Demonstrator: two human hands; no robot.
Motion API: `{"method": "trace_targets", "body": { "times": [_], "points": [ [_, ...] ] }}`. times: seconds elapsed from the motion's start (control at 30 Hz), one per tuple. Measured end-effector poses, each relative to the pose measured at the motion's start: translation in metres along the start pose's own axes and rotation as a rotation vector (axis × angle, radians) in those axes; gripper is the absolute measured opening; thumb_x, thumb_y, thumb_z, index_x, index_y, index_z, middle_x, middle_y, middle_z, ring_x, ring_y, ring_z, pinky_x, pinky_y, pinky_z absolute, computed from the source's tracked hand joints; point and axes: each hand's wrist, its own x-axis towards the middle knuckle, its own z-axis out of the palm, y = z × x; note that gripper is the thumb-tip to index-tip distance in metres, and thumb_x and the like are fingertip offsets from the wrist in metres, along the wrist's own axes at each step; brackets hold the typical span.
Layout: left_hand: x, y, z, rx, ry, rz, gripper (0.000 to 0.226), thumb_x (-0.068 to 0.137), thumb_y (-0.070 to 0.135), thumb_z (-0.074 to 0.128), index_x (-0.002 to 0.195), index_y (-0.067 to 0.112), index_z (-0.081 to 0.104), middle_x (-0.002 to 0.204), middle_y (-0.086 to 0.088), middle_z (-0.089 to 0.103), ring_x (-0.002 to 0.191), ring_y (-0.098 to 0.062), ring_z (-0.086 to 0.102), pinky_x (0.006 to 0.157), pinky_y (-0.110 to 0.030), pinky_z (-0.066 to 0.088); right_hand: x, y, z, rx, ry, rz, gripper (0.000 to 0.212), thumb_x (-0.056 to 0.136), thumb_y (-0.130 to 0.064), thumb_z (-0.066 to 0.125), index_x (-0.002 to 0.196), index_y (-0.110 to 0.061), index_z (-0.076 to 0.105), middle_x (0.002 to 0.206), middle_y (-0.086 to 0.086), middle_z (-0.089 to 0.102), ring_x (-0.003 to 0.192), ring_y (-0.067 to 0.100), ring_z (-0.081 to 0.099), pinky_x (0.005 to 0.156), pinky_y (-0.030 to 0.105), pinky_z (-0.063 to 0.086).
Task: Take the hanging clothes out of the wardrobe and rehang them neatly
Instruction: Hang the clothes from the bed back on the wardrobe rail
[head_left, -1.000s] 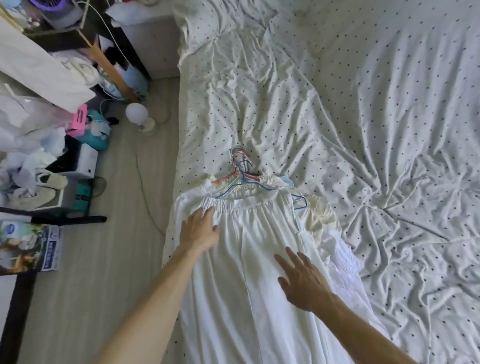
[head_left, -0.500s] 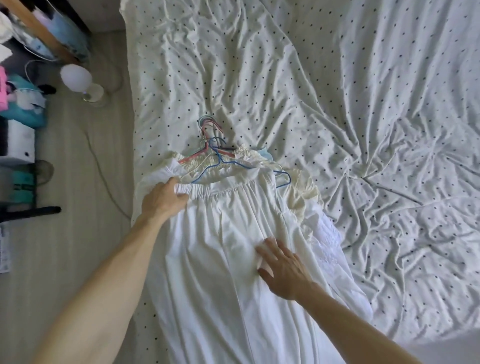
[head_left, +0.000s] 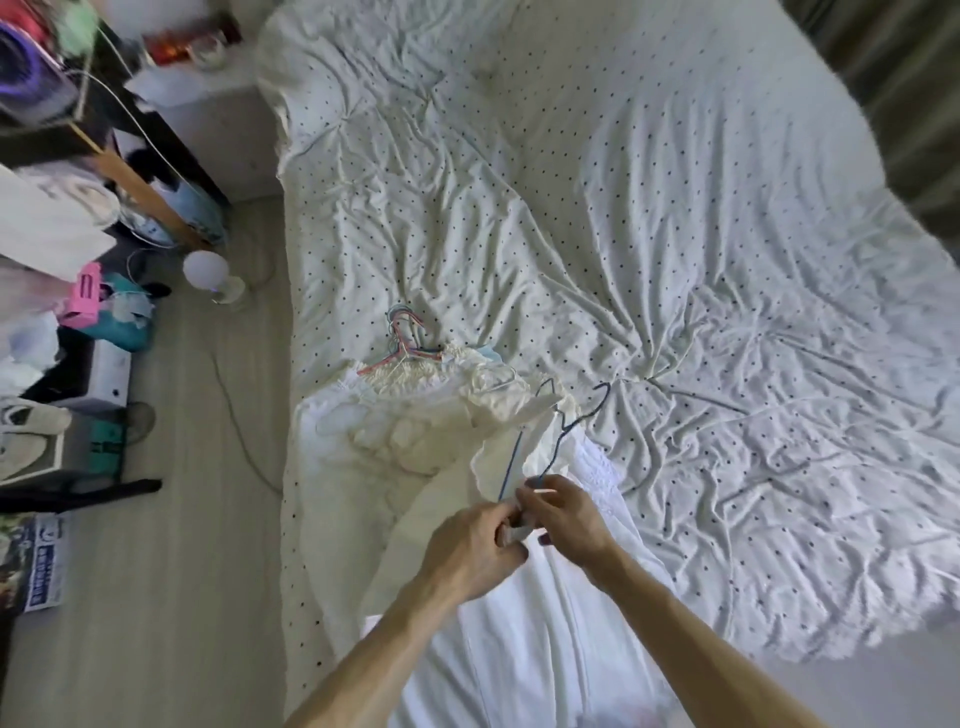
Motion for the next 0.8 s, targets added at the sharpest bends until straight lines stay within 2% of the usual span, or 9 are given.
{"method": "trace_targets", "body": {
  "times": [0.1, 0.2, 0.3, 0.37, 0.43, 0.53, 0.63, 0.73, 0.8],
  "points": [
    [-0.02, 0.044, 0.023, 0.046, -0.065, 0.055, 0.036, 0.081, 0.043, 0.057, 0.116, 0.04, 0.049, 0.104, 0.007, 0.068, 0.096, -0.021, 0.063, 0.072, -0.03, 0.046, -0.028, 0.017, -0.035, 0.012, 0.06, -0.029, 0.005, 0.091, -0.016, 0.066, 0.094, -0.013, 0.068, 0.08, 0.0, 0.071, 0.073, 0.015, 0.065, 0.061, 0.03, 0.055],
    [-0.027, 0.082, 0.032, -0.008, -0.174, 0.052, 0.033, 0.076, 0.057, 0.059, 0.105, 0.04, 0.057, 0.094, 0.01, 0.07, 0.093, -0.016, 0.066, 0.079, -0.029, 0.052, -0.058, 0.033, -0.077, -0.011, 0.057, -0.056, 0.002, 0.091, -0.008, 0.067, 0.09, -0.006, 0.067, 0.079, 0.003, 0.066, 0.069, 0.015, 0.062, 0.062, 0.038, 0.059],
    [-0.034, 0.126, 0.041, 0.013, -0.161, 0.099, 0.027, 0.079, 0.055, 0.059, 0.098, 0.038, 0.066, 0.083, 0.019, 0.067, 0.084, -0.005, 0.065, 0.084, -0.03, 0.054, -0.107, 0.05, -0.137, -0.147, 0.087, -0.134, 0.003, 0.09, -0.01, 0.067, 0.088, -0.01, 0.068, 0.076, -0.004, 0.067, 0.064, 0.01, 0.06, 0.058, 0.032, 0.059],
    [-0.03, 0.155, 0.042, 0.094, -0.093, 0.16, 0.022, 0.089, 0.044, 0.058, 0.107, 0.035, 0.065, 0.094, 0.02, 0.064, 0.093, -0.005, 0.064, 0.088, -0.031, 0.054, -0.14, 0.056, -0.179, -0.25, 0.094, -0.164, 0.007, 0.09, -0.014, 0.067, 0.084, -0.018, 0.068, 0.073, -0.012, 0.068, 0.063, 0.007, 0.062, 0.056, 0.027, 0.057],
    [-0.027, 0.194, 0.042, 0.186, -0.002, 0.241, 0.031, 0.094, 0.039, 0.055, 0.124, 0.03, 0.058, 0.116, 0.01, 0.06, 0.111, -0.01, 0.058, 0.096, -0.03, 0.049, -0.176, 0.059, -0.224, -0.349, 0.091, -0.188, 0.008, 0.089, -0.019, 0.067, 0.082, -0.024, 0.067, 0.078, -0.015, 0.069, 0.065, 0.004, 0.064, 0.058, 0.023, 0.055],
    [-0.023, 0.272, 0.05, 0.334, 0.127, 0.427, 0.05, 0.094, 0.043, 0.054, 0.142, 0.035, 0.043, 0.14, 0.006, 0.047, 0.131, -0.016, 0.043, 0.108, -0.032, 0.037, -0.233, 0.062, -0.294, -0.464, 0.143, -0.231, 0.009, 0.089, -0.024, 0.068, 0.082, -0.031, 0.068, 0.083, -0.02, 0.071, 0.073, -0.004, 0.064, 0.067, 0.013, 0.048],
    [-0.029, 0.365, 0.078, 0.47, 0.116, 0.647, 0.058, 0.095, 0.05, 0.053, 0.149, 0.043, 0.034, 0.153, 0.007, 0.037, 0.142, -0.016, 0.03, 0.116, -0.032, 0.022, -0.289, 0.063, -0.366, -0.518, 0.248, -0.251, 0.01, 0.087, -0.028, 0.071, 0.081, -0.036, 0.068, 0.083, -0.022, 0.07, 0.075, -0.006, 0.062, 0.069, 0.011, 0.046],
    [-0.045, 0.46, 0.124, 0.495, 0.026, 0.817, 0.045, 0.095, 0.053, 0.054, 0.138, 0.04, 0.051, 0.149, 0.01, 0.045, 0.144, -0.012, 0.029, 0.115, -0.029, 0.018, -0.343, 0.069, -0.43, -0.575, 0.337, -0.251, 0.011, 0.087, -0.03, 0.072, 0.082, -0.038, 0.068, 0.085, -0.019, 0.07, 0.078, -0.005, 0.061, 0.069, 0.01, 0.045],
    [-0.058, 0.516, 0.156, 0.454, -0.011, 0.89, 0.032, 0.095, 0.053, 0.054, 0.116, 0.032, 0.065, 0.129, 0.009, 0.063, 0.129, -0.011, 0.048, 0.105, -0.029, 0.034, -0.376, 0.079, -0.466, -0.583, 0.386, -0.232, 0.005, 0.088, -0.03, 0.072, 0.086, -0.034, 0.07, 0.087, -0.018, 0.07, 0.079, -0.005, 0.061, 0.069, 0.009, 0.045]
  ]
}}
